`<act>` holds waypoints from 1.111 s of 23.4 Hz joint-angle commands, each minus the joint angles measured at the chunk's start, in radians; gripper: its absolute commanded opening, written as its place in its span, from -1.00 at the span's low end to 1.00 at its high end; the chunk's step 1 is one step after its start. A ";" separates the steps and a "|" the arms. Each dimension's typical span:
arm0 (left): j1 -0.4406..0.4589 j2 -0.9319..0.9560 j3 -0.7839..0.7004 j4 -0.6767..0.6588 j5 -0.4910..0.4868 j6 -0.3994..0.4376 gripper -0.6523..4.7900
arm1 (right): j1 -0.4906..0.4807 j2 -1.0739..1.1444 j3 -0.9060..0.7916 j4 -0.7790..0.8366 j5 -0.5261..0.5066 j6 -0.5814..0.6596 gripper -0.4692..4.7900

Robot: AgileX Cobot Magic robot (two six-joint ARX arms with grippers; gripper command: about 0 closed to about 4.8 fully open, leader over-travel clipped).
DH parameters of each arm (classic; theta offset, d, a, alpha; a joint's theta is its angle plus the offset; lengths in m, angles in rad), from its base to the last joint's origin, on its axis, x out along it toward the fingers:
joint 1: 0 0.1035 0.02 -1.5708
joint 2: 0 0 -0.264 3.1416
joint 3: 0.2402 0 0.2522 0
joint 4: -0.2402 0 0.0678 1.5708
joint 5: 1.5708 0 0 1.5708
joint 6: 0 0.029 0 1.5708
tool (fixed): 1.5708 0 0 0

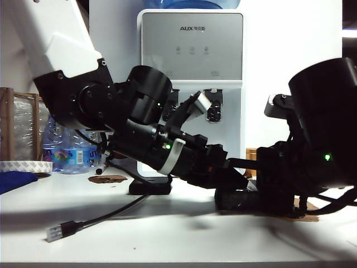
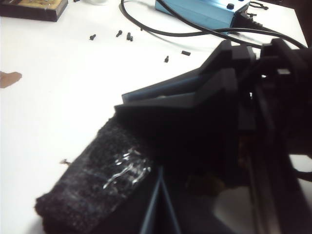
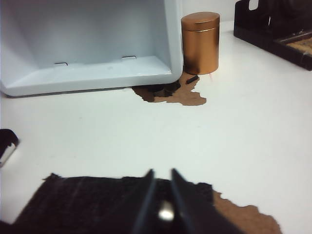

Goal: Take the USB flash drive out of the black sponge and insert it into the slot on top of the black USB adpator box.

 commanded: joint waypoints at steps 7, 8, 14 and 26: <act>0.021 0.013 -0.005 -0.087 -0.041 0.023 -0.78 | 0.000 -0.022 -0.003 -0.010 -0.003 0.009 -0.84; 0.021 0.013 -0.005 -0.087 -0.041 0.025 -0.78 | 0.000 -0.027 -0.003 -0.003 -0.004 0.006 -0.84; 0.021 0.013 -0.005 -0.087 -0.042 0.026 -0.78 | 0.000 -0.061 -0.003 0.114 -0.029 -0.100 -0.84; 0.022 -0.004 -0.005 0.023 -0.216 0.023 -0.78 | -0.026 -0.281 -0.010 0.111 -0.035 -0.268 -0.84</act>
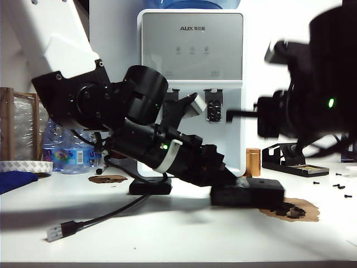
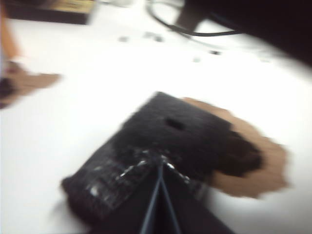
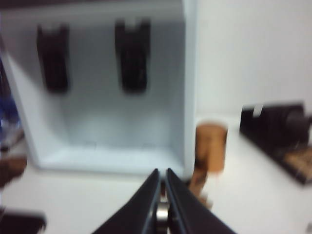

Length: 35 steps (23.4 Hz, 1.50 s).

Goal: Take the USB flash drive out of the black sponge and insert it into the slot on top of the black USB adpator box.

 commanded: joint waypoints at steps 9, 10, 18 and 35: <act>0.004 -0.208 -0.006 0.042 -0.131 -0.143 -0.78 | -0.302 -0.402 0.063 -0.137 -0.886 0.113 -0.84; 0.005 -0.232 -0.006 0.031 -0.140 -0.144 -0.78 | -0.331 -0.410 0.084 -0.165 -0.990 0.155 -0.84; 0.047 -0.534 -0.009 -0.290 -0.327 -0.121 -0.78 | -0.383 -0.341 0.471 -0.593 -1.640 0.220 -0.84; 0.413 -0.687 -0.179 -0.515 0.016 0.075 -0.78 | -0.144 0.060 0.830 -0.723 -1.795 0.150 -0.84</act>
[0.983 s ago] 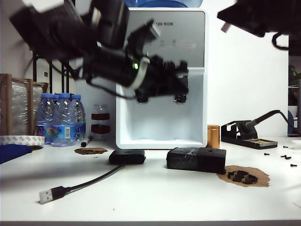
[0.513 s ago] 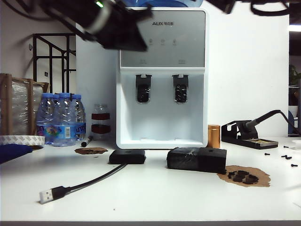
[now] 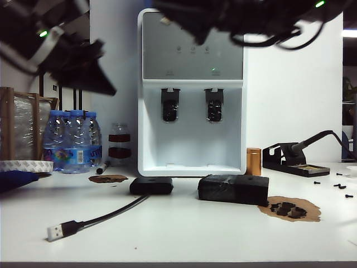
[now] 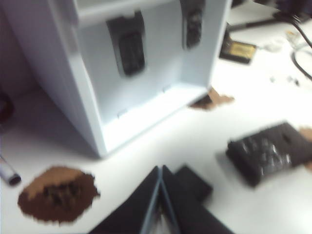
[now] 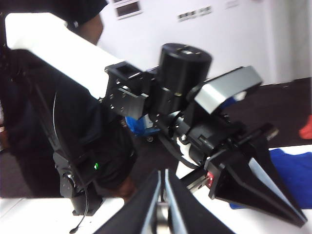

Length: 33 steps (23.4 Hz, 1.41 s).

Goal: Take the USB flash drive out of the black sponge and insert it into the slot on top of the black USB adpator box.

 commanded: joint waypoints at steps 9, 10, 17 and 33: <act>0.096 -0.004 -0.166 0.075 0.118 0.205 -0.78 | 0.022 0.203 0.221 -0.734 0.411 -0.751 -0.84; 0.099 -0.004 -0.180 0.075 0.128 0.206 -0.78 | 0.027 0.216 0.232 -0.784 0.419 -0.814 -0.84; 0.115 -0.004 -0.193 0.084 0.129 0.209 -0.78 | 0.027 0.247 0.244 -0.763 0.362 -0.837 -0.84; 0.202 -0.005 -0.194 -0.074 0.314 0.412 -0.78 | 0.029 0.477 0.312 -0.621 0.307 -0.865 -0.84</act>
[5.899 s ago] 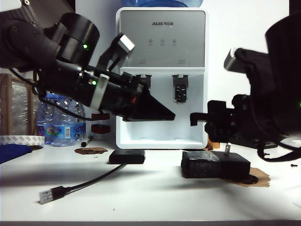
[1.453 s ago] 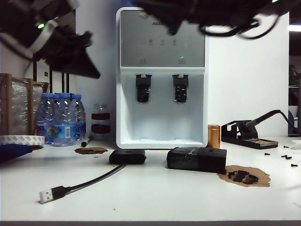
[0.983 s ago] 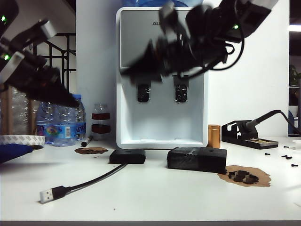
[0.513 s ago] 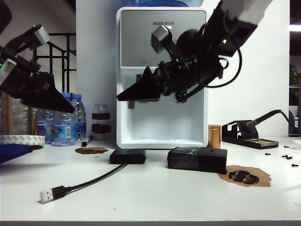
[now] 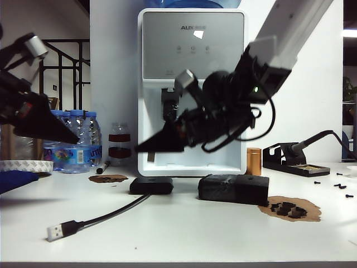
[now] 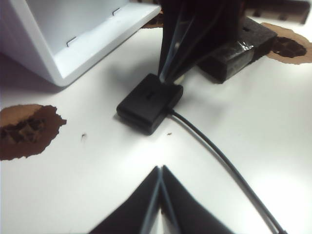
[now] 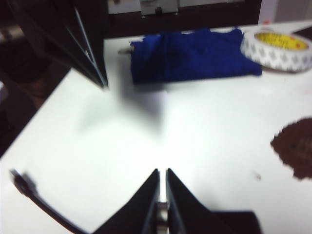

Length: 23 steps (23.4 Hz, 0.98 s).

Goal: Take the USB flash drive out of the black sponge and insert it into the slot on top of the black USB adpator box.

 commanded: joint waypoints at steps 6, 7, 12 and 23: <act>0.053 -0.005 0.003 -0.012 0.056 0.055 -0.78 | 0.003 0.049 0.010 0.079 0.021 -0.046 -0.84; 0.056 -0.005 0.003 -0.011 0.058 0.055 -0.78 | 0.003 0.050 0.010 0.086 0.021 -0.053 -0.84; 0.056 -0.005 0.003 0.002 0.067 0.055 -0.78 | 0.007 0.087 0.066 0.087 0.051 -0.110 -0.84; 0.056 -0.005 0.003 0.012 0.069 0.055 -0.78 | 0.007 0.103 0.084 -0.057 0.217 -0.281 -0.83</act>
